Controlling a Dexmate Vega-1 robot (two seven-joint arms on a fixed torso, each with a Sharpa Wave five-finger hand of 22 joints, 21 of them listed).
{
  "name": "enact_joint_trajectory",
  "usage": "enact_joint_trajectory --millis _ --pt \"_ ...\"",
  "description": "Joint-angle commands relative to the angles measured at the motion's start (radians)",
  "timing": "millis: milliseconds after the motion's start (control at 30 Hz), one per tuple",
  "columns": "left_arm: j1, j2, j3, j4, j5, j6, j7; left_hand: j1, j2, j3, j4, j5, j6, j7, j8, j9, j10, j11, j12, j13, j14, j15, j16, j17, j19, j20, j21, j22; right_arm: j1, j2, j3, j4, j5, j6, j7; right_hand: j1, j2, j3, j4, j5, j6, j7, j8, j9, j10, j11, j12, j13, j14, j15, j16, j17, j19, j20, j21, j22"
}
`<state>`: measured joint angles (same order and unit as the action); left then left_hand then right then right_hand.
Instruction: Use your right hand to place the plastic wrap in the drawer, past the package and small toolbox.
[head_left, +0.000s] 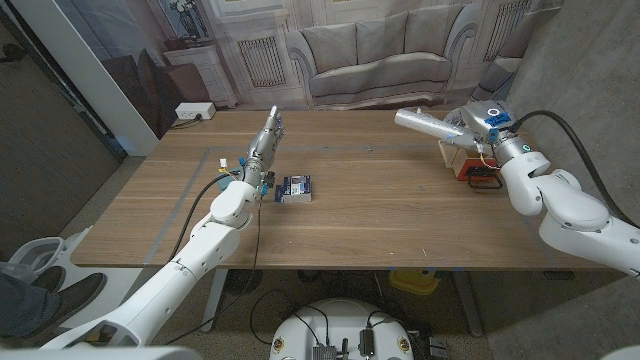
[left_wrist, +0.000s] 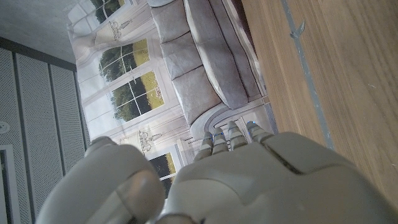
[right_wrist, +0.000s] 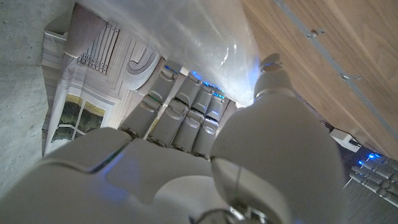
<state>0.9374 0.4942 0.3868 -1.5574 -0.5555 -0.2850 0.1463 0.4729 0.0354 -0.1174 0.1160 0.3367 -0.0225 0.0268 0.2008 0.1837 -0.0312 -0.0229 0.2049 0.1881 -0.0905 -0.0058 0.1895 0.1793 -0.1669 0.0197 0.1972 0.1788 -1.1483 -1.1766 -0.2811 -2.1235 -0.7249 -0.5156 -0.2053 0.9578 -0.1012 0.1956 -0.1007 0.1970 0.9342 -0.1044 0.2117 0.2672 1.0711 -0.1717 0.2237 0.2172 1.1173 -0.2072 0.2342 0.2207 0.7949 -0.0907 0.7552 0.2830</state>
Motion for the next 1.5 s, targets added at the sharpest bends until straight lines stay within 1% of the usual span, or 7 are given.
enact_joint_trajectory --millis 33,233,467,800,1033,1300,1500 --pt "-0.010 -0.019 0.006 0.028 0.003 -0.017 -0.001 0.004 0.006 -0.009 0.001 0.005 0.003 0.005 -0.001 0.005 0.000 -0.005 0.000 0.003 -0.004 0.002 -0.001 0.004 -0.009 0.002 0.005 0.005 -0.067 -0.115 0.101 -0.038 0.023 -0.067 0.083 0.270 0.260 -0.002 0.001 0.005 0.076 -0.078 0.003 0.003 0.002 -0.006 0.008 0.000 -0.005 -0.030 0.000 0.004 -0.005 -0.124 0.012 0.001" --pt "0.001 -0.016 -0.002 0.024 -0.002 -0.021 0.005 0.004 0.006 -0.011 0.001 0.005 0.004 0.004 -0.001 0.005 0.000 -0.006 0.000 0.003 -0.004 0.001 -0.001 0.004 -0.010 0.002 0.004 0.005 -0.096 -0.149 0.141 -0.048 0.038 -0.105 0.118 0.269 0.262 -0.005 0.003 0.004 0.077 -0.080 0.003 0.003 0.002 -0.005 0.007 -0.002 -0.005 -0.029 -0.001 0.003 -0.009 -0.124 0.020 0.000" --pt "-0.006 -0.020 0.000 0.036 -0.006 -0.026 -0.005 0.005 0.007 -0.012 0.001 0.006 0.004 0.005 -0.001 0.005 0.001 -0.006 0.000 0.003 -0.005 0.001 -0.002 0.004 -0.010 0.002 0.004 0.005 -0.098 -0.194 0.145 -0.062 0.029 -0.151 0.175 0.270 0.262 -0.007 0.005 0.004 0.078 -0.083 0.002 0.002 0.005 -0.007 0.009 -0.002 -0.006 -0.029 -0.002 0.002 -0.013 -0.125 0.028 -0.002" --pt "-0.018 -0.026 0.005 0.050 -0.007 -0.027 -0.013 0.005 0.008 -0.015 0.001 0.006 0.005 0.006 -0.001 0.005 0.000 -0.007 0.000 0.003 -0.006 0.000 -0.002 0.004 -0.011 0.002 0.004 0.005 -0.217 -0.257 0.248 -0.094 0.037 -0.222 0.213 0.273 0.263 -0.012 0.007 0.004 0.076 -0.081 0.001 0.003 0.002 -0.009 0.008 -0.001 -0.005 -0.030 -0.002 0.001 -0.022 -0.125 0.046 -0.008" --pt "-0.026 -0.039 0.009 0.076 -0.015 -0.039 -0.028 0.006 0.009 -0.016 0.001 0.006 0.004 0.005 -0.001 0.005 0.000 -0.004 0.000 0.003 -0.006 0.000 -0.002 0.004 -0.012 0.001 0.004 0.005 -0.302 -0.258 0.338 -0.100 0.003 -0.233 0.261 0.271 0.264 -0.015 0.011 0.003 0.073 -0.083 0.001 0.006 0.004 -0.011 0.008 -0.001 -0.009 -0.029 -0.004 -0.001 -0.030 -0.124 0.057 -0.012" --pt "-0.029 -0.047 0.014 0.090 -0.014 -0.049 -0.032 0.006 0.010 -0.018 0.001 0.006 0.005 0.006 -0.001 0.005 -0.001 -0.004 0.000 0.003 -0.006 0.000 -0.002 0.004 -0.012 0.001 0.004 0.005 -0.340 -0.230 0.401 -0.100 -0.070 -0.210 0.350 0.272 0.266 -0.017 0.014 0.003 0.075 -0.086 0.001 0.006 0.001 -0.011 0.006 -0.002 -0.012 -0.029 -0.006 -0.003 -0.040 -0.125 0.071 -0.019" --pt "-0.029 -0.051 0.016 0.096 -0.017 -0.049 -0.031 0.006 0.010 -0.020 0.001 0.006 0.005 0.005 -0.002 0.005 -0.001 -0.004 0.000 0.003 -0.006 0.000 -0.002 0.004 -0.013 0.002 0.004 0.005 -0.338 -0.219 0.421 -0.091 -0.123 -0.179 0.444 0.273 0.265 -0.019 0.015 0.003 0.073 -0.087 0.000 0.006 0.001 -0.015 0.008 0.000 -0.015 -0.029 -0.008 -0.003 -0.047 -0.125 0.083 -0.025"
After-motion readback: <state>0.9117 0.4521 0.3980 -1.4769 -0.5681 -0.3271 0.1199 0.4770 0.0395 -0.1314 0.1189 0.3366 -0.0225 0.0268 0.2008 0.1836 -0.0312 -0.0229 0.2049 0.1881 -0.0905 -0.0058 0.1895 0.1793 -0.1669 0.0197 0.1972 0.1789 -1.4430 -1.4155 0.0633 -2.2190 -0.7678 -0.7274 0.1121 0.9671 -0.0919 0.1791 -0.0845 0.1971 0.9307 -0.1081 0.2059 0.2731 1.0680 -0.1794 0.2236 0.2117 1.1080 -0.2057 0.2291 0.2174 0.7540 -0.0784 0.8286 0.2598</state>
